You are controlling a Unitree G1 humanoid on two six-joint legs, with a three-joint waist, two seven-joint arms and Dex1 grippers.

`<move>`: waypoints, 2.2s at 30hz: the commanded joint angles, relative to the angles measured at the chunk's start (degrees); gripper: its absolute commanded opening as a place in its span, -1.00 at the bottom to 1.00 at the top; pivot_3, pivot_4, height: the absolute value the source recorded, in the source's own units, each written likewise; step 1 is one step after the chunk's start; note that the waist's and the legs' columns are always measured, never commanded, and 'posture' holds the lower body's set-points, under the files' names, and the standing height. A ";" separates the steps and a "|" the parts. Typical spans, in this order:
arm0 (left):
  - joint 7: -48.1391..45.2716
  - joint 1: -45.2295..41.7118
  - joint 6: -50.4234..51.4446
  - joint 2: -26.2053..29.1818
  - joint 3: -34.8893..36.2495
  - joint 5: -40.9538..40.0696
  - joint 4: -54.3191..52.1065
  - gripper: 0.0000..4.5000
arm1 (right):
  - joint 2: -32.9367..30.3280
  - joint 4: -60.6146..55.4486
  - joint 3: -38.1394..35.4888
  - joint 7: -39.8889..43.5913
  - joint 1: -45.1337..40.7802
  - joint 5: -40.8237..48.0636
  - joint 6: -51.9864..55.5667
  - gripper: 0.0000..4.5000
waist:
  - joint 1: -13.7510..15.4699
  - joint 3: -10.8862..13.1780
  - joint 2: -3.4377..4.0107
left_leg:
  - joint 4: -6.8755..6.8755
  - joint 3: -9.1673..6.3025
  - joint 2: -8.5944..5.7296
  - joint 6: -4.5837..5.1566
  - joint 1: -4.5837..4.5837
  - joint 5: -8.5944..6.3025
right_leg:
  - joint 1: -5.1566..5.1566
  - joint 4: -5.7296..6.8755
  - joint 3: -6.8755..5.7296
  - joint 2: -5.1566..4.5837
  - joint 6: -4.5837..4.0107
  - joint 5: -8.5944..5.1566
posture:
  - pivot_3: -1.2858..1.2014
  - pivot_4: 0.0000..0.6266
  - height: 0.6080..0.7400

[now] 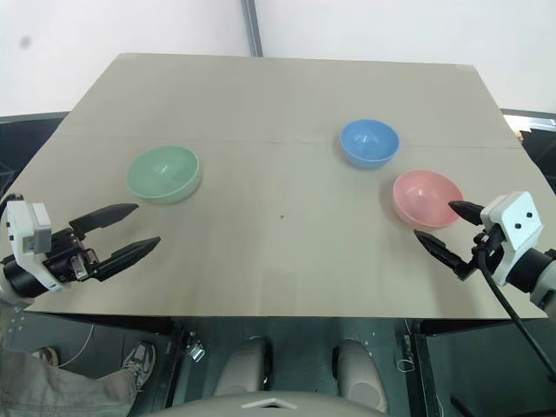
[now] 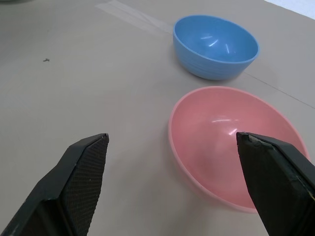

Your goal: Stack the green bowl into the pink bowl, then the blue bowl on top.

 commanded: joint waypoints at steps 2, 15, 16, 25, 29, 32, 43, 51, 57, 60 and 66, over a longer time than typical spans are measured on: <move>0.22 -2.49 1.38 1.43 -1.39 -2.01 -3.26 0.93 | -1.35 -4.72 4.18 -5.03 -3.51 -1.48 3.08 1.00 | -0.02 0.00 0.00 | 0.00 0.00 0.00 0.00 0.00 0.00 | 0.00 0.00 0.00 0.00 0.00 0.00 | 0.03 -0.52 1.00; -3.31 -6.33 5.98 3.67 -3.93 -7.27 -7.05 0.93 | -3.65 -3.73 17.00 -12.49 -18.13 -1.86 19.22 1.00 | 0.00 0.02 0.01 | -0.02 -0.01 0.00 0.01 -0.09 0.00 | -0.07 -0.03 0.01 0.00 0.00 0.01 | 0.03 -0.52 1.00; -3.80 -6.28 5.96 3.82 -4.10 -7.26 -7.26 0.93 | -3.83 -3.26 17.55 -13.06 -19.08 -2.19 20.59 1.00 | 0.00 0.02 0.01 | -0.02 -0.01 0.00 0.01 -0.10 0.00 | -0.07 -0.05 0.01 0.00 0.00 0.01 | 0.03 -0.52 1.00; -7.10 -6.73 5.88 4.80 -6.32 -7.28 -9.15 0.93 | -4.34 3.28 26.65 -17.16 -28.79 -7.22 27.54 1.00 | -0.11 0.03 0.03 | -0.01 0.00 0.00 0.01 -0.08 0.00 | -0.11 0.00 0.02 0.00 -0.01 0.00 | 0.03 -0.52 1.00; -7.02 -7.47 6.16 4.91 -6.65 -7.59 -9.52 1.00 | -3.02 7.41 31.23 -17.91 -32.08 -9.61 27.86 0.77 | -0.06 0.04 0.04 | -0.01 0.00 0.00 0.01 -0.12 0.00 | -0.15 -0.01 0.01 0.00 -0.01 0.00 | 0.03 -0.52 1.00; -6.78 -7.60 6.36 4.87 -6.67 -7.78 -9.71 1.00 | -2.34 9.62 33.17 -17.81 -33.10 -11.02 27.53 0.28 | -0.03 0.05 0.06 | -0.02 -0.01 0.00 0.01 -0.19 0.00 | -0.19 -0.02 0.01 0.00 0.00 0.01 | 0.03 -0.52 1.00; -5.17 -6.90 6.13 3.91 -6.68 -7.21 -9.48 1.00 | -5.44 7.67 37.25 -13.51 -29.16 -18.81 12.50 -0.98 | -0.04 0.05 0.06 | 0.06 -0.05 0.00 0.02 -0.82 0.00 | -0.82 0.07 -0.01 0.01 0.03 0.03 | 0.03 -0.52 1.00; -5.20 -6.94 5.29 3.95 -6.73 -6.30 -8.01 1.00 | -4.82 -5.06 38.86 0.71 -24.84 -13.50 -2.20 -0.98 | -0.11 0.07 0.10 | 0.03 -0.05 0.00 0.01 -0.86 0.00 | -0.90 0.10 -0.02 0.01 0.03 0.03 | 0.03 -0.52 1.00; -5.82 -5.30 4.48 4.42 -5.32 -5.18 -7.12 1.00 | 2.46 1.00 49.35 2.87 -33.19 -19.51 -7.35 -0.98 | -0.33 0.08 0.10 | 0.20 -0.04 0.00 0.01 -0.78 0.01 | -0.83 0.22 -0.01 0.01 0.04 0.04 | 0.03 -0.52 1.00; -5.36 -4.84 4.43 4.52 -4.75 -4.87 -7.19 1.00 | 5.70 5.67 53.26 4.24 -36.84 -22.60 -9.91 -0.98 | -0.24 0.09 0.11 | 0.29 -0.08 0.00 0.01 -0.77 0.01 | -0.96 0.58 -0.01 0.04 0.02 0.02 | 0.03 -0.52 1.00; -4.60 -2.87 4.72 4.26 -2.93 -5.15 -8.65 1.00 | 11.60 14.42 57.62 6.19 -41.76 -26.86 -14.73 -0.98 | -0.10 0.09 0.10 | 0.42 -0.10 0.00 0.01 -0.79 0.01 | -0.99 0.79 -0.02 0.04 0.01 0.02 | 0.03 -0.52 1.00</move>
